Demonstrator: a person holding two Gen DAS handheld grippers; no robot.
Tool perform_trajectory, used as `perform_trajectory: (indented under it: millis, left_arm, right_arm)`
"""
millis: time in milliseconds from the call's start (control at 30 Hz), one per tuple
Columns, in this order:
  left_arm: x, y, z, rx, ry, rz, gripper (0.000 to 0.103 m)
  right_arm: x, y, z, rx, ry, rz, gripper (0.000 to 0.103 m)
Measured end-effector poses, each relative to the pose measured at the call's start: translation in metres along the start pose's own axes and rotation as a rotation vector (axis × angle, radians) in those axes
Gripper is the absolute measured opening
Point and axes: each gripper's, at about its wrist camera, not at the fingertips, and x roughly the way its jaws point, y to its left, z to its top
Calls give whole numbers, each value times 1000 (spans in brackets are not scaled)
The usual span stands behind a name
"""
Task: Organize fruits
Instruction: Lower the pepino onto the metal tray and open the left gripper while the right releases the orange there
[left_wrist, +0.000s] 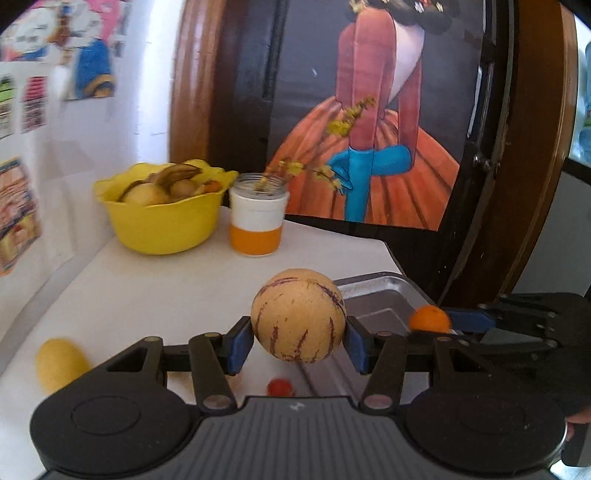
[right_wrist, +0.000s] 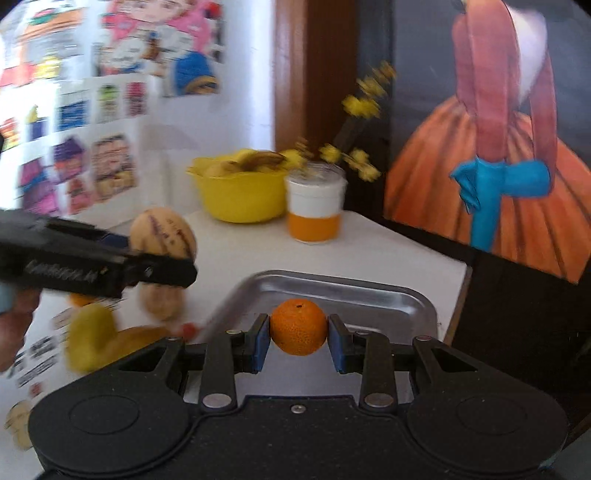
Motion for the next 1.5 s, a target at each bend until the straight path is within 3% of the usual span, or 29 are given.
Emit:
perform_trajectory:
  millis: [133,367,533,900,1100,1167,1400,1500]
  left_arm:
    - [40,-8,9,12,49,-14,57]
    - [83,-14,6,8,155,-8,57]
    - [94,-20,1,31,203,10,57]
    - [96,-25,4,46,211,15,61]
    - [81,-17,7,0,179,7,68]
    - [73,-13,8,-20,159,6,74]
    - [27,-3,5,-75,34,18,101]
    - [3,0,1,-93,-31,34,102]
  right_arm:
    - [33,-23,5,40,47,-18,35]
    - [54,-31,-3,43,105,-33,35]
    - [57,-31,-9,33,120,-31,35]
    - [51,-30,-10,40,105,-33,39]
    - [40,-28,-12,45,93,-44,55]
    - [34,-27,-12,49,82,-49,66]
    - [-5,-15,-13,56,6,-67,94]
    - [-28,-6,-15,66,-47,-70,102]
